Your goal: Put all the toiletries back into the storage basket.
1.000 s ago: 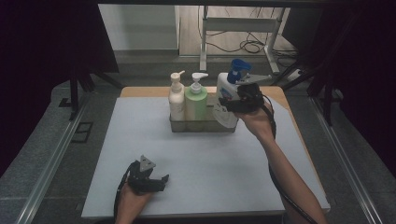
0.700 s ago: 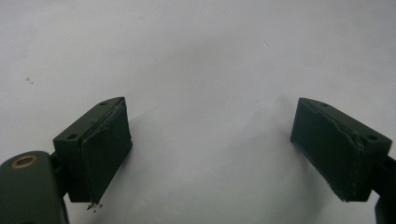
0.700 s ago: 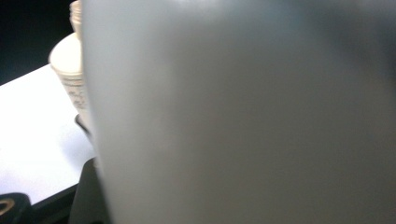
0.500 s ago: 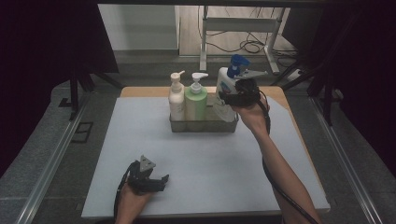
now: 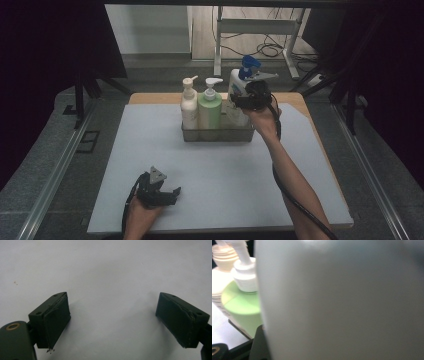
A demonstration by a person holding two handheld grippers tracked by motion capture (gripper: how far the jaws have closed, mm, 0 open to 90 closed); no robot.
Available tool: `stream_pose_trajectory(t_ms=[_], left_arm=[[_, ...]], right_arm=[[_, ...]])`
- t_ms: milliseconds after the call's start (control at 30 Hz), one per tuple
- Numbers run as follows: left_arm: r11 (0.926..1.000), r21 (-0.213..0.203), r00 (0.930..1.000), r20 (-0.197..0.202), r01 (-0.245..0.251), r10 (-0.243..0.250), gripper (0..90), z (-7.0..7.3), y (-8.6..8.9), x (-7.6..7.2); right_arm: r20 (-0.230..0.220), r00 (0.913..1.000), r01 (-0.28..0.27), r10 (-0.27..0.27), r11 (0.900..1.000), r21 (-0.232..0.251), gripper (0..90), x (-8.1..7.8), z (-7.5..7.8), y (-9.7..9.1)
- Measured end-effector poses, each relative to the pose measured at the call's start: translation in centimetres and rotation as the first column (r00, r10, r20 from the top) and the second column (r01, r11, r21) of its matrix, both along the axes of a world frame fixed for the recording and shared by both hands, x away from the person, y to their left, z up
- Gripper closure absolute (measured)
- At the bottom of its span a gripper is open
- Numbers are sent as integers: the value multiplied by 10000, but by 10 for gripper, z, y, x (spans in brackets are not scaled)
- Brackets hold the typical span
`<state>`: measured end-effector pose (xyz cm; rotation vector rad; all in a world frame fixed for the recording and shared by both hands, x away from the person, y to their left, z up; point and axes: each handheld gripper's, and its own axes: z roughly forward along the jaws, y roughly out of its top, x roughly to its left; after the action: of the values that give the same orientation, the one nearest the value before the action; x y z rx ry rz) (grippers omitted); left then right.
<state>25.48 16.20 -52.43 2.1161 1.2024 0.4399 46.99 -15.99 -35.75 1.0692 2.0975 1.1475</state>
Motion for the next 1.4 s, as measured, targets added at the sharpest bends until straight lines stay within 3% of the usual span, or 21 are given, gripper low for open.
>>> stream_pose_trajectory(t_ms=[433, 1400], left_arm=[[10000, 5, 10000, 0, 2, -2, 117, 0, 0, 0], [10000, -6, 10000, 3, -2, 2, 117, 0, 0, 0]], right_arm=[[-238, 9994, 231, -236, 9995, -207, 384, 9, -19, 2], [-1219, 9925, -7, -49, 9989, -459, 385, 10, -50, 7]])
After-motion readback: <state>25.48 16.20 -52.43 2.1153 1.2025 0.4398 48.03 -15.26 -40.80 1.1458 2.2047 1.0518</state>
